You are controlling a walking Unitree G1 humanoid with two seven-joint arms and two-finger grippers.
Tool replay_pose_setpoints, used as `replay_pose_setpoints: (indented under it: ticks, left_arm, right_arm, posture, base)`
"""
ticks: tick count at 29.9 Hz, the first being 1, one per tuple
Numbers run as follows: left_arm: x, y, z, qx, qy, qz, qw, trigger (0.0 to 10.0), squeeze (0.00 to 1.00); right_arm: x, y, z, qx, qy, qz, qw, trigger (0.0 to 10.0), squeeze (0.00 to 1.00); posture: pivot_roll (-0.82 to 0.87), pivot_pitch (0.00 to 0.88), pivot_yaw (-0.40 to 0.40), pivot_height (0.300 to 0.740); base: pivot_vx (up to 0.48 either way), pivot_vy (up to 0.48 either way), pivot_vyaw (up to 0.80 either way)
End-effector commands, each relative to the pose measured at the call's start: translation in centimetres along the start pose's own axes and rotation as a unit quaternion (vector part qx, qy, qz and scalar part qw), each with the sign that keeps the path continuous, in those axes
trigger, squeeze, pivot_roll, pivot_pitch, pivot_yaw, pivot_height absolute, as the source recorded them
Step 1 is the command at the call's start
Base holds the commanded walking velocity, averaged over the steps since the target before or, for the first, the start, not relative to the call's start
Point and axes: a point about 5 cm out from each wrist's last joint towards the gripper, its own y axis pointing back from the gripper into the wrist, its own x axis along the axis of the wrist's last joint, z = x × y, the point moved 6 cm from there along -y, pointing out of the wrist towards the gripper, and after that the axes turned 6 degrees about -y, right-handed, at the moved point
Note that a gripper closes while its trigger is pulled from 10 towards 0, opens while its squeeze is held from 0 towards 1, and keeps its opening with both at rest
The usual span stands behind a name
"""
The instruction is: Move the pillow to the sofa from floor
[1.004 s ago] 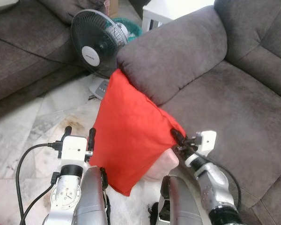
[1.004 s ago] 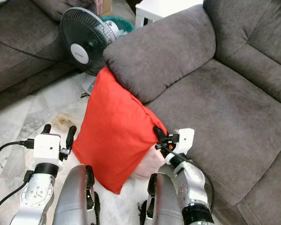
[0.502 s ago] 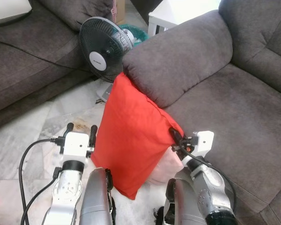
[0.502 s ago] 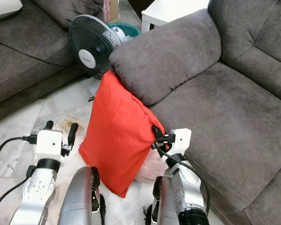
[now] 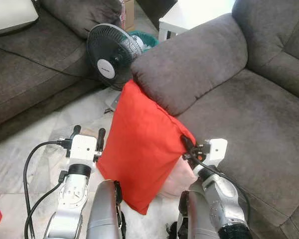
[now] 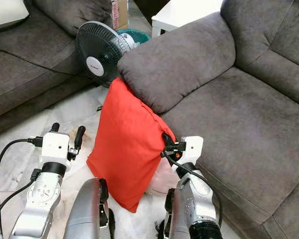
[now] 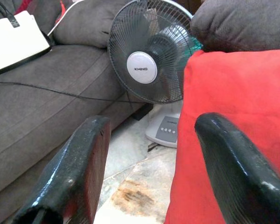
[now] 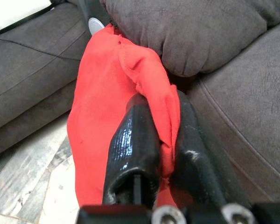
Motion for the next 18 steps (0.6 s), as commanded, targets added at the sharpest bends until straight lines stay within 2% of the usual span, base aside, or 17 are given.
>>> replay_pose_setpoints:
  ticks: [1, 13, 18]
  left_arm:
    - [-0.17, 0.08, 0.1, -0.006, 0.0, 0.002, 1.0, 10.0, 0.0]
    - [-0.12, 0.16, 0.09, -0.009, -0.003, 0.007, 1.0, 10.0, 0.0]
    - [-0.06, 0.14, 0.19, -0.011, -0.003, 0.008, 1.0, 10.0, 0.0]
  right_arm:
    - [2.93, -0.55, -0.16, 0.005, 0.025, 0.05, 0.998, 10.0, 0.0]
    - [2.81, -0.78, -0.56, 0.007, 0.022, 0.052, 0.998, 10.0, 0.0]
    - [2.79, -0.71, -0.44, 0.004, 0.022, 0.052, 0.998, 10.0, 0.0]
  posture:
    - [0.19, 0.129, -0.047, 0.584]
    - [0.19, 0.128, -0.039, 0.584]
    - [0.19, 0.13, -0.037, 0.606]
  base:
    - [0.0, 0.0, 0.0]
    - [0.0, 0.0, 0.0]
    - [0.0, 0.0, 0.0]
